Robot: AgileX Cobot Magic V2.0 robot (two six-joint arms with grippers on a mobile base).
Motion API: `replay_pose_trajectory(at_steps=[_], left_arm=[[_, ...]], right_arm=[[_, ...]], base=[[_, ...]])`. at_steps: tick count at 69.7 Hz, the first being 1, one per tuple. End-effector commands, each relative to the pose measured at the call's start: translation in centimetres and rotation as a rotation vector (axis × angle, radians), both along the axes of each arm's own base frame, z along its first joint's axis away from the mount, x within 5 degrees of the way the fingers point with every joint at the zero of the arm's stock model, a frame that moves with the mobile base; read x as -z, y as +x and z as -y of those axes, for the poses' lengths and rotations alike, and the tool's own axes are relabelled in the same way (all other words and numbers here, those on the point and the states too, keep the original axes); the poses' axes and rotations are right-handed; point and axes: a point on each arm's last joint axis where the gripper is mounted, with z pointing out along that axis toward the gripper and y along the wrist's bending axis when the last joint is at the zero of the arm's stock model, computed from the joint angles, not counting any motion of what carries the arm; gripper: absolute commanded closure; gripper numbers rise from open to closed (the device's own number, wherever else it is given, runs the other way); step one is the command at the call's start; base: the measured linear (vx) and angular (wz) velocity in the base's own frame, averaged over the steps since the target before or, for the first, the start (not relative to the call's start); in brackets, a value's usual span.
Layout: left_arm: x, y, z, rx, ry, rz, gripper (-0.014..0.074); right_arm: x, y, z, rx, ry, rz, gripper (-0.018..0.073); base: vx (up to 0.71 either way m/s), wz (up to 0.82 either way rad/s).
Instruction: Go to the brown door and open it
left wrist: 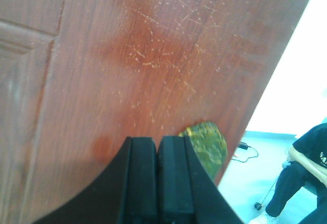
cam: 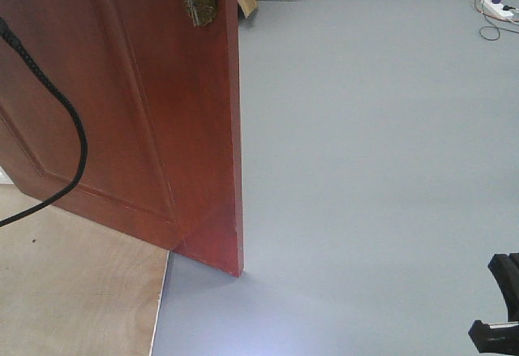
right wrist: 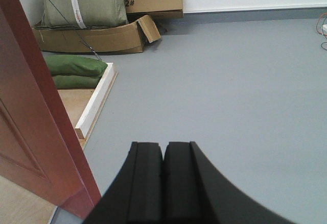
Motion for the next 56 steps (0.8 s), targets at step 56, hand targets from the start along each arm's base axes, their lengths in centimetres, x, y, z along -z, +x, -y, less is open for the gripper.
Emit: replay_pose_trajectory(at_steps=[56], left_arm=[[-2.3,-1.4,0.1,0.037,-0.11,0.048,0.058]], right_arm=[[-0.72,0.13,0.06,0.003,-0.01,0.095,0.0559]], base=[[0.04,0.01]])
